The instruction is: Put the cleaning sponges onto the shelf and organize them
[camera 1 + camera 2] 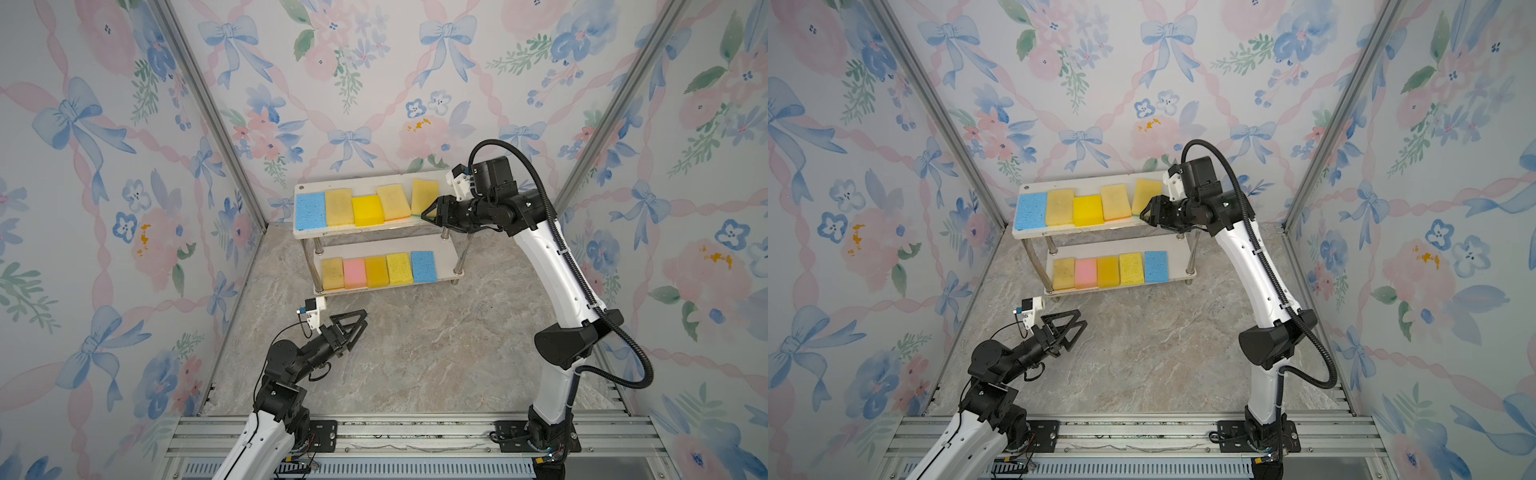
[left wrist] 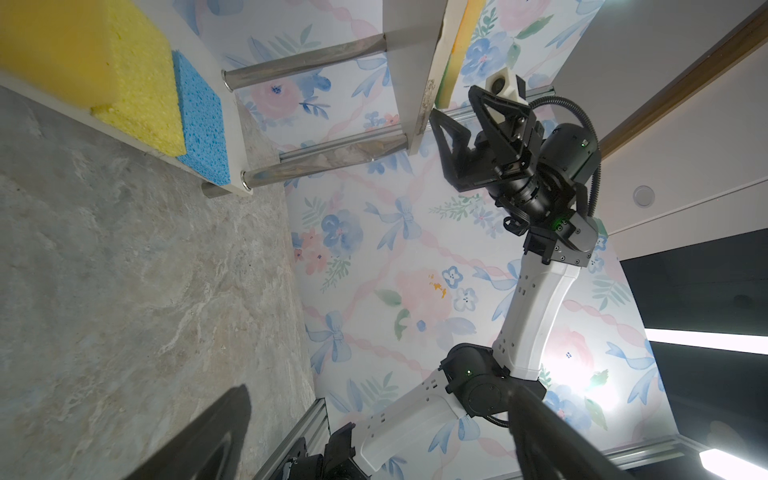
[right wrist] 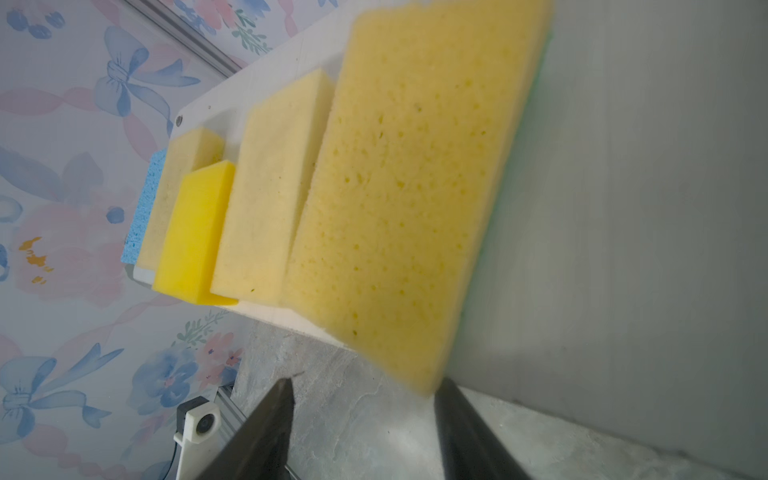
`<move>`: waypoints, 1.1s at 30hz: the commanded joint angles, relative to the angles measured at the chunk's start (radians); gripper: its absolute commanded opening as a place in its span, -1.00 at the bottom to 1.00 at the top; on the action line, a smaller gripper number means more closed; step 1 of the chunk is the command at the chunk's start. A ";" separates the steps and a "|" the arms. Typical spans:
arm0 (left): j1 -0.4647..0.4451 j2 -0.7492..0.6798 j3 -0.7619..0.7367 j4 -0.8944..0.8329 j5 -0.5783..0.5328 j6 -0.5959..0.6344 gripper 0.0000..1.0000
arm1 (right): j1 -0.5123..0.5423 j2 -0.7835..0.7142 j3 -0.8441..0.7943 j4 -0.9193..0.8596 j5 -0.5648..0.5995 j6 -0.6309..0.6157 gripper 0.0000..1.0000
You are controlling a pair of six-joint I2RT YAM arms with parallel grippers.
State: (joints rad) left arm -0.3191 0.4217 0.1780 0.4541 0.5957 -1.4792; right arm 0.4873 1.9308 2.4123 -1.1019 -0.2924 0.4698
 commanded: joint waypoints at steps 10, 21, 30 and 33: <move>0.009 0.001 -0.010 0.006 0.020 -0.003 0.96 | 0.005 -0.208 -0.178 0.030 0.109 -0.059 0.33; 0.011 0.003 -0.012 0.006 0.024 0.002 0.96 | -0.148 -0.112 -0.135 0.241 -0.131 0.060 0.38; 0.021 -0.002 -0.013 0.003 0.044 -0.006 0.96 | -0.173 0.134 0.165 0.153 -0.173 0.072 0.41; 0.026 0.003 -0.012 0.002 0.049 -0.003 0.96 | -0.179 0.159 0.161 0.186 -0.200 0.094 0.43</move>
State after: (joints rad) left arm -0.3012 0.4309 0.1776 0.4541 0.6189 -1.4792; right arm 0.3206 2.0766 2.5431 -0.9012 -0.4503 0.5331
